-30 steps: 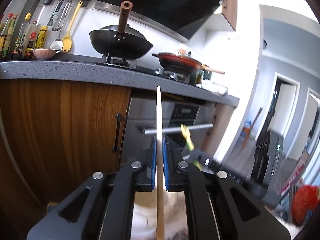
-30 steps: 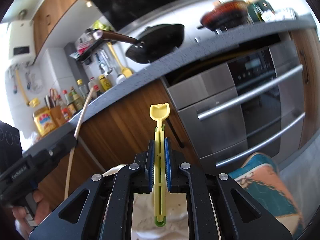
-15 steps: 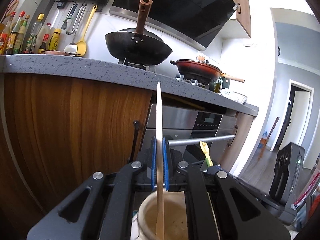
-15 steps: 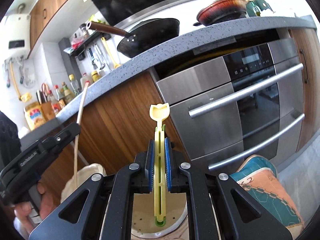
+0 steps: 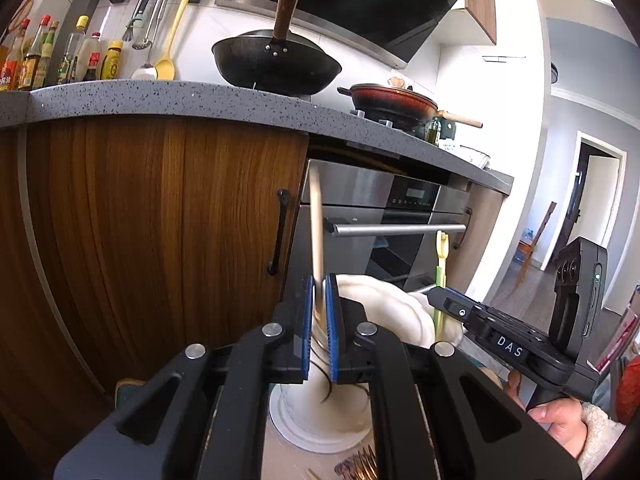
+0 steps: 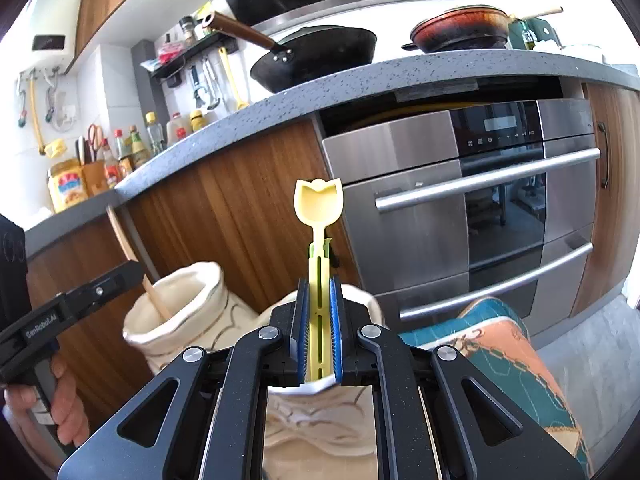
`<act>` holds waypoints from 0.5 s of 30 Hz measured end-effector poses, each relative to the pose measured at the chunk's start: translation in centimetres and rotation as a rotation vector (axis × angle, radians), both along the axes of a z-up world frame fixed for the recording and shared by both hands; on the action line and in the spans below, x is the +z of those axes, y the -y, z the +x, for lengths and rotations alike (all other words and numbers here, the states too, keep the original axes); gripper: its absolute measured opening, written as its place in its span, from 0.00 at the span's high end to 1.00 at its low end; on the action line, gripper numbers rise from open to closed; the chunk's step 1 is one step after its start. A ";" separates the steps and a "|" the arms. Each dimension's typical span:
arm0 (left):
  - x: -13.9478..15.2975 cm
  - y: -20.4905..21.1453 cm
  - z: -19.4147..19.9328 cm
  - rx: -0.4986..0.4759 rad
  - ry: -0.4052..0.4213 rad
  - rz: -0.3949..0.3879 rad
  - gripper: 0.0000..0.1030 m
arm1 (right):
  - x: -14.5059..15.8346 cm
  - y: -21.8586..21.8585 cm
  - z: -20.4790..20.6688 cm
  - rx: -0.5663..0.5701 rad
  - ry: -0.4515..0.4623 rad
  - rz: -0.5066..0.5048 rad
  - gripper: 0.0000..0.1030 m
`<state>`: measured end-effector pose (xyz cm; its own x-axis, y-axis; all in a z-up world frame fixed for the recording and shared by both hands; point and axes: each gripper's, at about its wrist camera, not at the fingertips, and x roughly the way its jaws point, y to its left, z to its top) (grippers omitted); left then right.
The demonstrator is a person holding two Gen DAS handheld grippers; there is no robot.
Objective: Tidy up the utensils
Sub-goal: 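Lift the chopstick with the left tool while the right tool lifts the yellow spoon toward the holder, then drop the chopstick into the taller cup while the right tool drops the spoon into the shorter cup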
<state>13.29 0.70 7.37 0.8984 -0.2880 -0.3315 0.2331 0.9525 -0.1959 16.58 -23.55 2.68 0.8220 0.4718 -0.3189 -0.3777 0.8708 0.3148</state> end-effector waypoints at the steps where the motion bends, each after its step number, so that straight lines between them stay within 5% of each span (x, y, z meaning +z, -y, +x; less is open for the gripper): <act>1: 0.0 0.0 -0.1 0.000 0.003 0.002 0.94 | -0.1 -0.1 -0.2 -0.001 -0.002 -0.008 0.90; 15: 0.0 0.0 -0.1 0.006 0.003 0.025 0.91 | -0.1 0.4 -0.3 -0.024 -0.004 -0.012 0.84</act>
